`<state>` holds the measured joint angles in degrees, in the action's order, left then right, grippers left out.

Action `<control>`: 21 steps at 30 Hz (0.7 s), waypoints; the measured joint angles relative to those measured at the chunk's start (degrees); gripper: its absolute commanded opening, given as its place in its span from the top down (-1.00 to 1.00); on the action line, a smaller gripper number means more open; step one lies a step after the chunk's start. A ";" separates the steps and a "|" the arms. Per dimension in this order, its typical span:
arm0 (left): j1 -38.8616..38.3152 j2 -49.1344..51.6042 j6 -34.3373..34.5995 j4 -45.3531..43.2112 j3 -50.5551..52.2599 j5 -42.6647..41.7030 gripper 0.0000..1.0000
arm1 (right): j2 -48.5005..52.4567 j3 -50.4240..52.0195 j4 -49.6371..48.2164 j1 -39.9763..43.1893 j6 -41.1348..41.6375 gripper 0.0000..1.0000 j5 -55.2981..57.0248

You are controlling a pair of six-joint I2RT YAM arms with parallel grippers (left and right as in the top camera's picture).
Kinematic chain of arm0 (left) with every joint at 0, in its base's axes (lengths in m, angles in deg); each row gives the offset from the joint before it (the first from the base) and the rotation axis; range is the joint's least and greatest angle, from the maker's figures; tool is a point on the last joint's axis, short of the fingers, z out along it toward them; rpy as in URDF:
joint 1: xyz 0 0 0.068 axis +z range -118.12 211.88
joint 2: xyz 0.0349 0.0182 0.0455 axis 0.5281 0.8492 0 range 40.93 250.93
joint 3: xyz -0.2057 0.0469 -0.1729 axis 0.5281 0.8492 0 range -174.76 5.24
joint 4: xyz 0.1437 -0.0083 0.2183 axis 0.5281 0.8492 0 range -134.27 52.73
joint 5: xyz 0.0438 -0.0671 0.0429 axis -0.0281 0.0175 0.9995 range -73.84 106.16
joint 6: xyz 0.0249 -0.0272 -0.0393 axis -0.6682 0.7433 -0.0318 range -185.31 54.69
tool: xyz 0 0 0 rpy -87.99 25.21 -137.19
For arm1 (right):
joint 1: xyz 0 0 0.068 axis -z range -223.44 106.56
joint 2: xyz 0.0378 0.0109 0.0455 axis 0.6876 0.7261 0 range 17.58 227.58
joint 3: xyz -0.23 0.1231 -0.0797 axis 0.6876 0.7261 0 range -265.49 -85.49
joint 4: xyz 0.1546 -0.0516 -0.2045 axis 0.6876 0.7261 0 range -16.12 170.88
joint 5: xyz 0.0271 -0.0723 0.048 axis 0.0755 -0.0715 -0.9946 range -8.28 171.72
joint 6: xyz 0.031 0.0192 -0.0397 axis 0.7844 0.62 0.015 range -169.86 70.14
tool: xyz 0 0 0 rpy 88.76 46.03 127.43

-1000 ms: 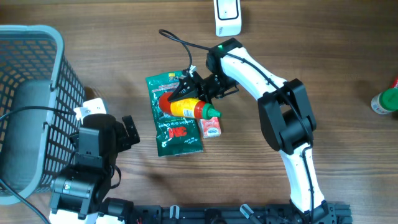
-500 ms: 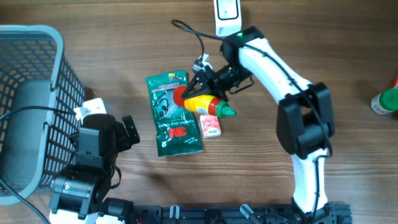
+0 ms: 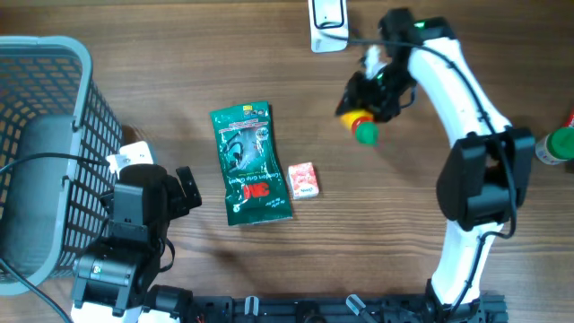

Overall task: Scan the item barcode
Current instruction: 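Raise the bottle with the right gripper up to the white scanner, then carry the bottle with the right gripper off to the right edge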

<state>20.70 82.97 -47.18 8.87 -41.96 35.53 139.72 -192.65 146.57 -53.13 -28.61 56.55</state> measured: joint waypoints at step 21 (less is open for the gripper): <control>0.00 0.00 0.00 0.02 0.00 -0.02 -1.00 | 0.00 -2.47 -45.44 -0.26 22.23 0.27 22.95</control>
<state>20.70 82.97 -47.18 8.89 -41.96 35.51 139.72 -195.12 101.13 -53.40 -6.38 79.50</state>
